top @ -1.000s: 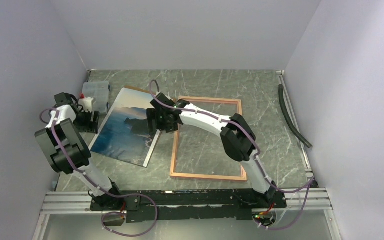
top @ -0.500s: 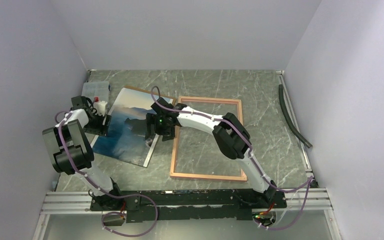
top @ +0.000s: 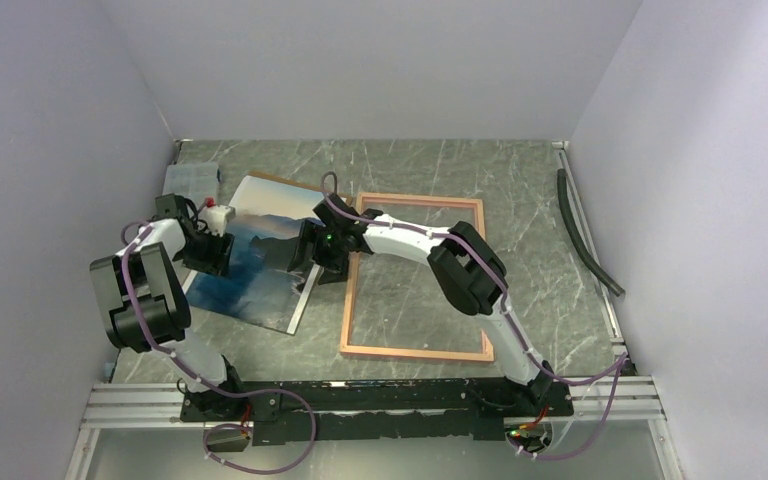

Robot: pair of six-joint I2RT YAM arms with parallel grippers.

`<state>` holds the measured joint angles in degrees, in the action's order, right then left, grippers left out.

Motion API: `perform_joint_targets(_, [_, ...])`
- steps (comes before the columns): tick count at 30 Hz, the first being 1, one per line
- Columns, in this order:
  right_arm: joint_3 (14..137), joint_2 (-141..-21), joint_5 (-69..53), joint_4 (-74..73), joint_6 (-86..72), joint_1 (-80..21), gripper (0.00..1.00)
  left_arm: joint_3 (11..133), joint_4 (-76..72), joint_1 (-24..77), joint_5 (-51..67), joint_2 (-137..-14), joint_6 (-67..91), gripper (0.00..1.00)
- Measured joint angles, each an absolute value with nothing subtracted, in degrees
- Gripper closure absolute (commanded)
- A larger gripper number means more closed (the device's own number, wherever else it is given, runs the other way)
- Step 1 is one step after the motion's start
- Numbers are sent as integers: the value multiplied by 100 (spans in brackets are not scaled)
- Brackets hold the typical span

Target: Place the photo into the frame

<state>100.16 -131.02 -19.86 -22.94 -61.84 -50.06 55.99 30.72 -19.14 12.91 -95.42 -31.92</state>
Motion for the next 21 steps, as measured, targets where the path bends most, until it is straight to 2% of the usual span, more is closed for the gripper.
perform_joint_targets(6, [9817, -12978, -1741, -2147, -6429, -5024, 13, 6027, 4333, -2029, 1953, -9542, -3387, 35])
perform_joint_targets(9, [9688, -12886, -1605, -2126, -6479, -5041, 13, 6442, 4571, -2370, 1959, -9542, -3435, 35])
perform_joint_targets(14, [9673, -12868, -1555, -2132, -6517, -5046, 13, 6552, 3767, -2910, 1245, -9542, -3494, 36])
perform_joint_targets(21, [9673, -12866, -1553, -2132, -6519, -5046, 13, 5804, 2709, -2757, 425, -9721, -3516, 36])
